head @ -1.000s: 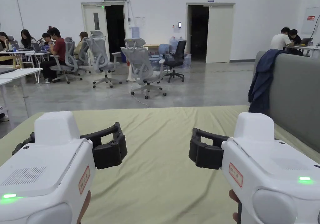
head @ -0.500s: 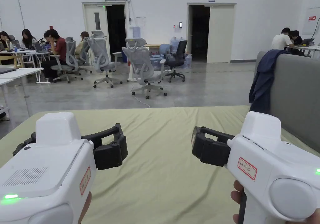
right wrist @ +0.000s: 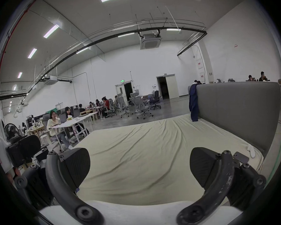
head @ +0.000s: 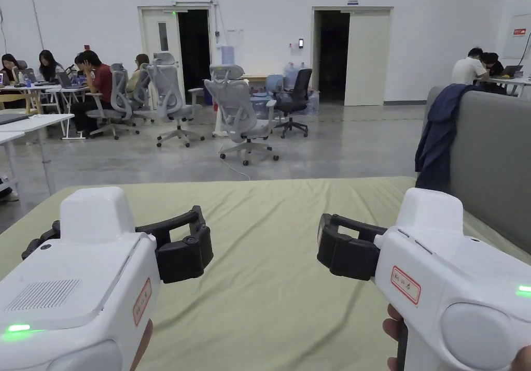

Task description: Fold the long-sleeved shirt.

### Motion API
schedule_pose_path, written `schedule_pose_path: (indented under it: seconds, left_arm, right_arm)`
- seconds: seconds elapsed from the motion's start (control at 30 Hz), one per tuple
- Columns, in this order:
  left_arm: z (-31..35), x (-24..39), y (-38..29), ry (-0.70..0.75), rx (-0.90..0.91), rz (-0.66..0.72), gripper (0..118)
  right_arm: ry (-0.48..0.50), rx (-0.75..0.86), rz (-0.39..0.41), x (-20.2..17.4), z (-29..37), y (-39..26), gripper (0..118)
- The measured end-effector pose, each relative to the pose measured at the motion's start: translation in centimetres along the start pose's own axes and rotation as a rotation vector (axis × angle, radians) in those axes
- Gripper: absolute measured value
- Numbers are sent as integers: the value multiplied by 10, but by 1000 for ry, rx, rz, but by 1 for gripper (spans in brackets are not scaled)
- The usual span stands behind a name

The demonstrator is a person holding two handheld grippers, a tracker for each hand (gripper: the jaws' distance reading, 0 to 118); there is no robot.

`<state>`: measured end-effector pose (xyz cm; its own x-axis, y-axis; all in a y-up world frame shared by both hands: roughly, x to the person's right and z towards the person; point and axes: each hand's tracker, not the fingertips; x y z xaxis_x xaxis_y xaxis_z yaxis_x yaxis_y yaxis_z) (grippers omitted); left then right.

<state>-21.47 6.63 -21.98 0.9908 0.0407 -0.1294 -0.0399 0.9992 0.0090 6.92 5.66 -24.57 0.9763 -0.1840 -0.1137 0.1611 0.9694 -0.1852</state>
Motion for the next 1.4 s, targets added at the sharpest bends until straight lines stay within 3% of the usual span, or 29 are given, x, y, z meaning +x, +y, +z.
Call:
schedule_pose_path:
  seconds: [0.6, 0.83, 1.4]
  left_arm:
    - [1, -2, 0, 1, 2, 3, 118]
    - [1, -3, 0, 6, 1, 0, 118]
    - [2, 0, -2, 9, -14, -43, 118]
  right_arm:
    - [-26, -16, -29, 7, -3, 2, 118]
    - [-72, 29, 123, -6, 0, -4, 118]
    - [-93, 11, 143, -5, -7, -8, 118]
